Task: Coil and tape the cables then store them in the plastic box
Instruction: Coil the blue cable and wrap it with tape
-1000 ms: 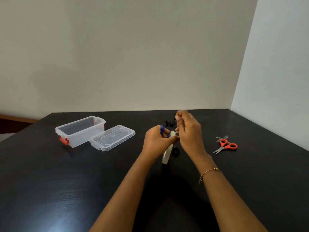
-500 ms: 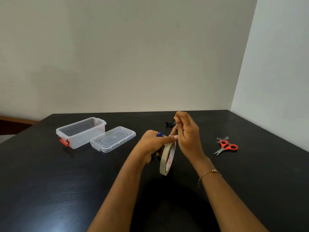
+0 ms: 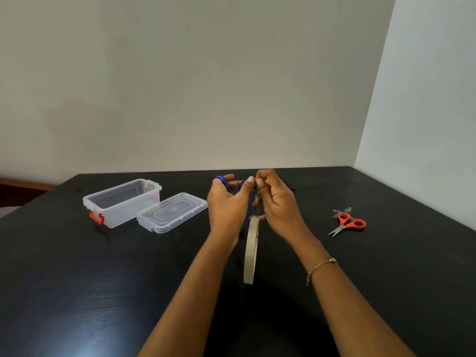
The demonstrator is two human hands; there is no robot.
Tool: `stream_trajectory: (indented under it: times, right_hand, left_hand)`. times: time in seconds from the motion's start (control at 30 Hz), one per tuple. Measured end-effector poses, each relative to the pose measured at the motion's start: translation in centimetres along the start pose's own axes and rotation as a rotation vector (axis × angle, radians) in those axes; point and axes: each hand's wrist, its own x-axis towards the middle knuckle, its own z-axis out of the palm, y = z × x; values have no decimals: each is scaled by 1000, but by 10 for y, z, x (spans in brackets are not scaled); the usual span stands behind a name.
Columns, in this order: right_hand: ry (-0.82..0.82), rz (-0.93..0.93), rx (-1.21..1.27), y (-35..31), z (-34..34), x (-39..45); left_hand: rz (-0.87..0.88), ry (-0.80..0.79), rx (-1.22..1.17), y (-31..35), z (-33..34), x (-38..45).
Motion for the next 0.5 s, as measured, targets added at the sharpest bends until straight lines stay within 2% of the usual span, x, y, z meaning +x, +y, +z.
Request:
stream_trajectory:
  times: [0.13, 0.3, 0.5]
  right_hand:
    - [-3, 35, 22, -3, -2, 0]
    - [2, 92, 57, -3, -4, 1]
    - [3, 173, 205, -7, -7, 1]
  left_hand:
    - [63, 15, -21, -1, 4, -5]
    - [92, -89, -16, 1, 0, -4]
    - [144, -96, -12, 1, 0, -4]
